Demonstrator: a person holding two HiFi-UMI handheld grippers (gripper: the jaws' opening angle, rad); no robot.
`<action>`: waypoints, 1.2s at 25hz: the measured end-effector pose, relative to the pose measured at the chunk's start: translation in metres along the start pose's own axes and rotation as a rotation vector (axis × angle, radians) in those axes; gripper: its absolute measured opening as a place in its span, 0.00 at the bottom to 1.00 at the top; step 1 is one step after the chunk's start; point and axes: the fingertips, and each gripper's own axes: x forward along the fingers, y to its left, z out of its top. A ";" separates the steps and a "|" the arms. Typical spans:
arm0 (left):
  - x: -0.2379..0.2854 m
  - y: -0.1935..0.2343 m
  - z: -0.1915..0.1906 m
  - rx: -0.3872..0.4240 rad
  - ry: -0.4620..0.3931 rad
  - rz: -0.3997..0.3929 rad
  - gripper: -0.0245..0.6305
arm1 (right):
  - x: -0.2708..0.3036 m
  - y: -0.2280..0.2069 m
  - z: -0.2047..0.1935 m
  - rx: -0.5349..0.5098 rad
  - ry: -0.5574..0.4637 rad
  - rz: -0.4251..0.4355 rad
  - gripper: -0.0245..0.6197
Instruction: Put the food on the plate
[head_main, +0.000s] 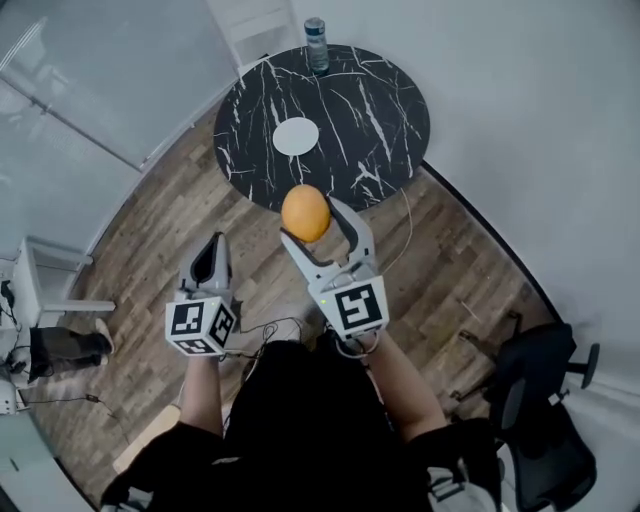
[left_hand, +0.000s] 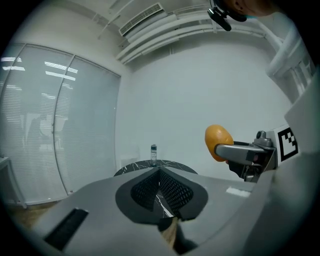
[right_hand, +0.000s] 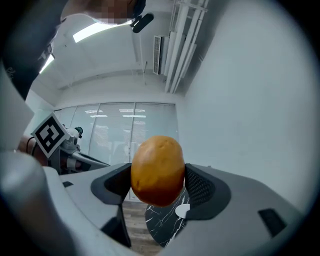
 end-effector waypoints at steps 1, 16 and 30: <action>0.002 -0.001 -0.001 0.000 0.006 -0.002 0.04 | 0.001 -0.003 -0.002 0.001 0.002 0.001 0.53; 0.076 0.026 0.011 0.043 -0.005 -0.066 0.04 | 0.047 -0.038 -0.018 -0.041 0.052 -0.036 0.53; 0.186 0.089 0.017 0.082 0.047 -0.249 0.04 | 0.138 -0.062 -0.045 -0.020 0.134 -0.185 0.53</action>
